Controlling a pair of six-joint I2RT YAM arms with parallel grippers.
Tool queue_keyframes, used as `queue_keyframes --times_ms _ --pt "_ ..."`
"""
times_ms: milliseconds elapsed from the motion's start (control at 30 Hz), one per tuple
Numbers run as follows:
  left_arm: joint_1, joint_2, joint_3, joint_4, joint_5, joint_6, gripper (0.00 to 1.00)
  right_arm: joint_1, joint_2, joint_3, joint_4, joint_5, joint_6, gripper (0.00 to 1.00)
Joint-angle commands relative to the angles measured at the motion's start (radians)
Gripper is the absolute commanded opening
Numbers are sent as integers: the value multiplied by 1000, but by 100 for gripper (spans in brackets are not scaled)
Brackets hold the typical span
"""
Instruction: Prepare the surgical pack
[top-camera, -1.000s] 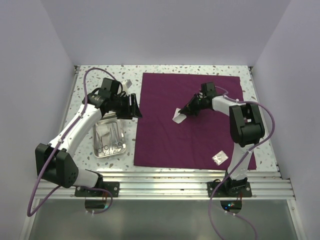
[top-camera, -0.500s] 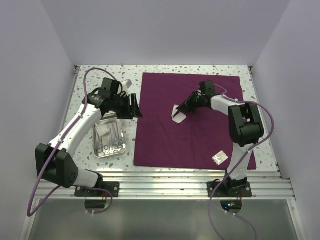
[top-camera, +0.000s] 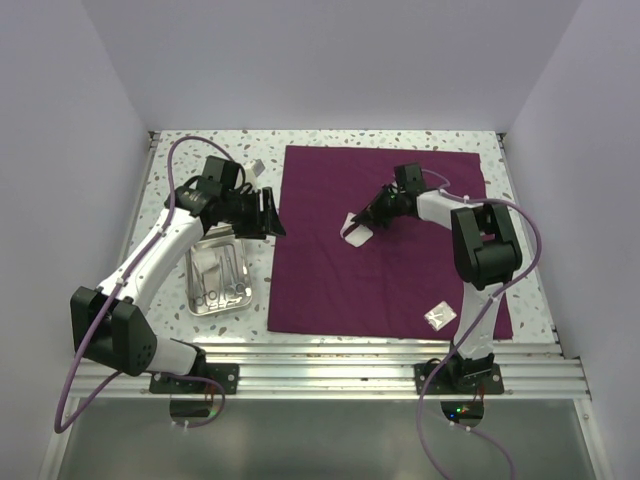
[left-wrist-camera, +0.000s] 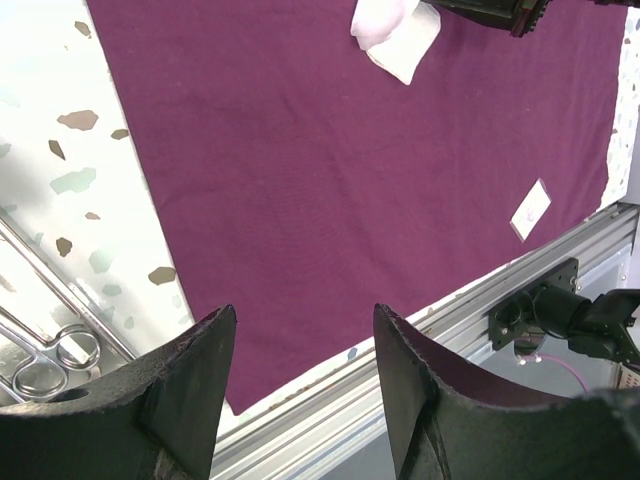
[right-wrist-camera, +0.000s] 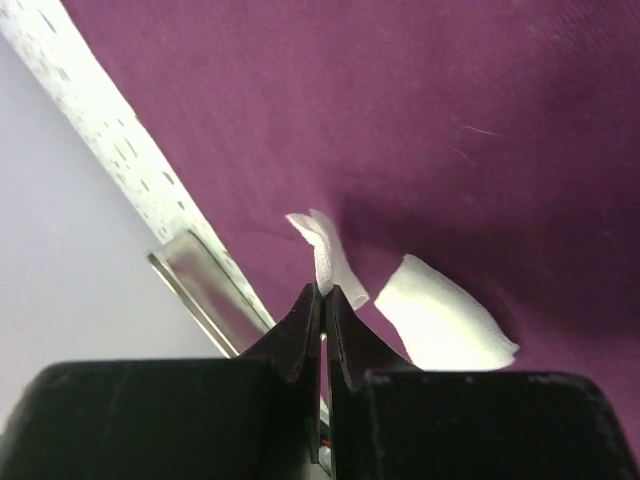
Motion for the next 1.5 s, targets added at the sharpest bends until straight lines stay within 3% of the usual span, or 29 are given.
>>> queue_keyframes --times_ms 0,533,1267,1467 --pt "-5 -2 -7 25 25 17 61 1 -47 -7 -52 52 -60 0" --pt "-5 -8 -27 33 43 16 61 -13 -115 -55 -135 84 -129 0" --pt "-5 -14 -39 41 53 10 62 -24 -57 -52 -135 109 -171 0" --pt "-5 -16 -37 36 54 10 62 -25 -99 -32 -241 145 -240 23"
